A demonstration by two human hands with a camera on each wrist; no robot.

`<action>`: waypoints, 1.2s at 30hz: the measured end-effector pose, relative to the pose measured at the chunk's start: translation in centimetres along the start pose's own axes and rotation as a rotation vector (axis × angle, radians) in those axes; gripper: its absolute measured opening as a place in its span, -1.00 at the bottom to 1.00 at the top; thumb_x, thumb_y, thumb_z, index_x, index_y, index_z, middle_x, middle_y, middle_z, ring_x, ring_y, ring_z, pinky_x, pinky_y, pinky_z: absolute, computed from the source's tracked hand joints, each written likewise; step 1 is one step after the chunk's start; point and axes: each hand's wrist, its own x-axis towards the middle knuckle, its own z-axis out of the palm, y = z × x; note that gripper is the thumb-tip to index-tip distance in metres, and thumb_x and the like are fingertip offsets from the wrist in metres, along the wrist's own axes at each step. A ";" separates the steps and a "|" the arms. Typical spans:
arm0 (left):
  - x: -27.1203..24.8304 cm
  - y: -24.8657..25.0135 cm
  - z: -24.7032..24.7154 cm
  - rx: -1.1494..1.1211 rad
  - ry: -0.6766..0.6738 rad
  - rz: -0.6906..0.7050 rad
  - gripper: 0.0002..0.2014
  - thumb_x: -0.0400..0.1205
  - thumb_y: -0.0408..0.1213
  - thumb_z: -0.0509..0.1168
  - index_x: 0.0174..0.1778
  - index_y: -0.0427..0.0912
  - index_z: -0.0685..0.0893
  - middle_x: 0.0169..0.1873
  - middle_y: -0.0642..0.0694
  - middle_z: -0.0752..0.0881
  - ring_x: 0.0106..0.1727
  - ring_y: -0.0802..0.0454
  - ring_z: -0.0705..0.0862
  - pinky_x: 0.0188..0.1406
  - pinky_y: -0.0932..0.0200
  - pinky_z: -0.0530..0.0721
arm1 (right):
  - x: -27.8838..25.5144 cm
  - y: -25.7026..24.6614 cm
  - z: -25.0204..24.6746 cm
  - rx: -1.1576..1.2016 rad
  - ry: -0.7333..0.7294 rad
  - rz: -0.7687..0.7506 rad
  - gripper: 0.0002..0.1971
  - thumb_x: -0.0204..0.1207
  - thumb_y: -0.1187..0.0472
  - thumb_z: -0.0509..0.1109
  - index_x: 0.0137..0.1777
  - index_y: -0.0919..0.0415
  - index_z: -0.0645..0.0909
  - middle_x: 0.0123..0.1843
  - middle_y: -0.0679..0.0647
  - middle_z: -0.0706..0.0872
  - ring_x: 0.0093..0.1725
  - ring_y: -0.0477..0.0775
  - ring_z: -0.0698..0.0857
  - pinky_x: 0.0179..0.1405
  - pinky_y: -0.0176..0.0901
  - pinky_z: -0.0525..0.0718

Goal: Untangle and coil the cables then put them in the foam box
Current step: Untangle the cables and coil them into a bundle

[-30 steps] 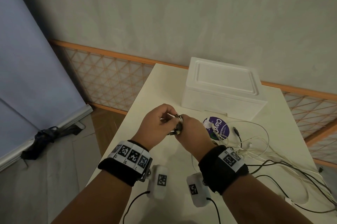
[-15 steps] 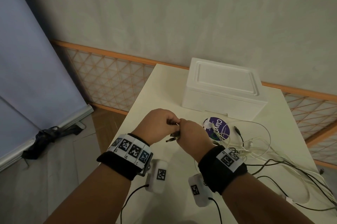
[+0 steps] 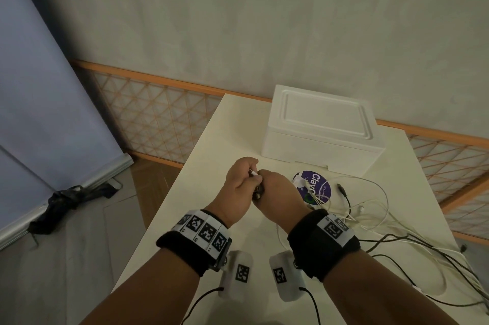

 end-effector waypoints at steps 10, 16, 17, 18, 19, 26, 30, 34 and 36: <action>0.3 -3.4 -1.2 -0.589 -0.023 -0.169 -0.35 0.05 -0.34 0.43 0.08 -0.08 0.40 0.05 -0.04 0.55 -0.05 0.18 0.66 0.00 0.22 0.59 | -0.7 -0.1 -2.8 0.605 0.038 -0.016 -0.89 0.46 0.22 0.50 -0.06 0.20 0.67 -0.23 -0.02 0.70 -0.24 -0.16 0.65 -0.25 -0.36 0.56; -1.2 -2.1 0.9 -0.327 -0.205 -0.034 -0.45 0.42 -0.62 0.36 0.30 -0.12 0.56 0.17 -0.06 0.74 0.28 0.00 0.68 0.24 0.05 0.64 | -0.4 0.4 -1.3 0.807 0.009 0.059 -0.66 0.24 0.10 0.66 -0.08 0.02 0.58 -0.12 0.05 0.71 -0.07 -0.01 0.73 -0.03 -0.09 0.72; -1.2 -1.9 1.3 -0.354 -0.162 -0.028 -0.48 0.46 -0.62 0.33 0.32 -0.16 0.58 0.19 -0.17 0.73 0.30 -0.11 0.67 0.26 -0.09 0.64 | -0.3 0.5 -1.2 0.857 -0.006 0.072 -0.61 0.23 0.13 0.68 -0.02 0.12 0.60 -0.11 0.03 0.72 -0.07 -0.09 0.73 -0.02 -0.22 0.70; -1.1 -1.8 1.7 -0.387 -0.142 -0.024 -0.50 0.48 -0.59 0.32 0.34 -0.18 0.58 0.22 -0.27 0.70 0.32 -0.20 0.64 0.30 -0.23 0.60 | -0.3 0.4 -1.5 0.852 -0.028 0.071 -0.57 0.23 0.14 0.69 0.03 0.19 0.60 -0.09 -0.01 0.72 -0.08 -0.18 0.72 -0.05 -0.36 0.65; -1.1 -1.9 2.0 -0.399 -0.130 -0.032 -0.53 0.49 -0.56 0.31 0.32 -0.15 0.61 0.22 -0.31 0.69 0.33 -0.26 0.62 0.32 -0.29 0.57 | -0.2 0.4 -1.7 0.837 -0.050 0.057 -0.53 0.21 0.12 0.70 0.07 0.21 0.61 -0.07 -0.04 0.72 -0.08 -0.23 0.70 -0.08 -0.45 0.59; -1.8 -2.1 3.2 -0.576 -0.092 -0.215 -0.67 0.56 -0.36 0.17 0.20 -0.18 0.67 0.07 -0.17 0.78 0.18 -0.06 0.72 0.13 0.05 0.69 | -0.8 0.0 -1.8 0.833 -0.120 0.027 -0.43 0.10 -0.16 0.69 0.04 0.09 0.62 -0.03 0.01 0.68 0.04 -0.06 0.69 0.15 -0.04 0.67; -1.8 -2.4 3.0 -0.438 0.010 -0.210 -0.74 0.64 -0.40 0.25 0.16 -0.01 0.68 -0.03 -0.04 0.72 0.07 -0.02 0.70 0.03 0.09 0.71 | -1.3 -0.5 -1.3 0.906 -0.097 -0.003 0.06 -0.14 -0.22 0.73 0.37 -0.32 0.22 0.36 0.15 0.43 0.34 0.10 0.56 0.34 0.08 0.60; -1.5 -2.1 3.2 -0.387 0.052 -0.230 -0.88 0.48 -0.36 0.23 -0.14 -0.26 0.64 -0.37 -0.22 0.62 -0.38 -0.06 0.54 -0.40 0.11 0.55 | -1.7 -0.7 -4.0 0.836 -0.010 -0.138 -0.15 0.16 -0.14 0.59 0.47 -0.22 0.30 0.34 -0.10 0.55 0.32 -0.20 0.53 0.27 -0.35 0.51; -1.5 -1.7 3.2 -0.390 0.067 -0.266 -0.90 0.55 -0.49 0.26 -0.26 -0.26 0.54 -0.58 0.01 0.56 -0.54 0.09 0.45 -0.45 0.18 0.52 | -1.7 -1.3 -5.1 0.814 0.012 -0.152 -0.46 0.37 -0.12 0.45 0.36 -0.05 0.55 0.19 -0.12 0.70 0.22 -0.24 0.61 0.21 -0.43 0.51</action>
